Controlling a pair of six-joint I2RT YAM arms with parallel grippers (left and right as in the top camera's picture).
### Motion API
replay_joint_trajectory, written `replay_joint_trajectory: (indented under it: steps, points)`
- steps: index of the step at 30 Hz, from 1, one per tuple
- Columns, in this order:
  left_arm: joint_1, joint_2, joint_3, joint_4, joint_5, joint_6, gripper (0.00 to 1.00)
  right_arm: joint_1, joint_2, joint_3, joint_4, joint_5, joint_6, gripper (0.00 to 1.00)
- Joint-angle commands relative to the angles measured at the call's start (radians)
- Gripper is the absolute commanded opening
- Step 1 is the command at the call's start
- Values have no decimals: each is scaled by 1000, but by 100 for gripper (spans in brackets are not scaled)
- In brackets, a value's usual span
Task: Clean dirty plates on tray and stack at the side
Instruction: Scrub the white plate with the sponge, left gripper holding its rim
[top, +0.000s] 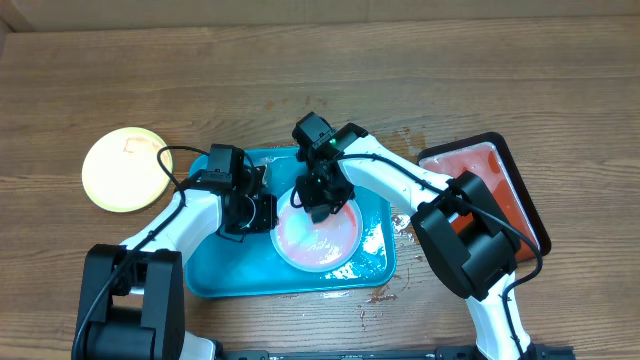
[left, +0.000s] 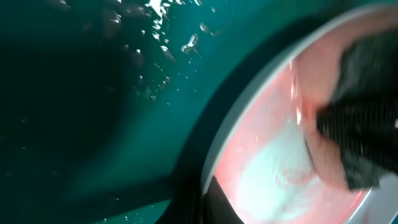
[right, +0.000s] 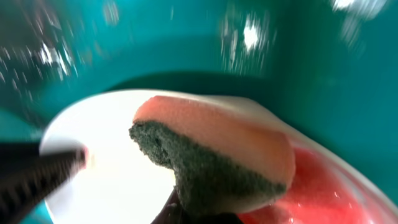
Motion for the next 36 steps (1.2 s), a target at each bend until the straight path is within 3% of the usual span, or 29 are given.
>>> replay_joint_trajectory:
  steps: [1,9,21,25,32,36]
  points:
    - [-6,12,-7,6,27,21,4,15,48,-20,-80,-22,60,4]
    - [-6,12,-7,3,29,24,4,-24,48,-18,-197,377,285,4]
    - [-7,12,-7,3,29,31,4,-148,48,-18,-125,448,336,4]
    - [-6,12,-7,3,29,23,4,-158,48,-18,-99,366,329,4]
    - [-6,12,-7,4,29,22,4,-120,48,-18,-99,-107,18,4]
    - [-6,12,-7,4,29,19,4,-74,48,-18,-68,-216,-36,4]
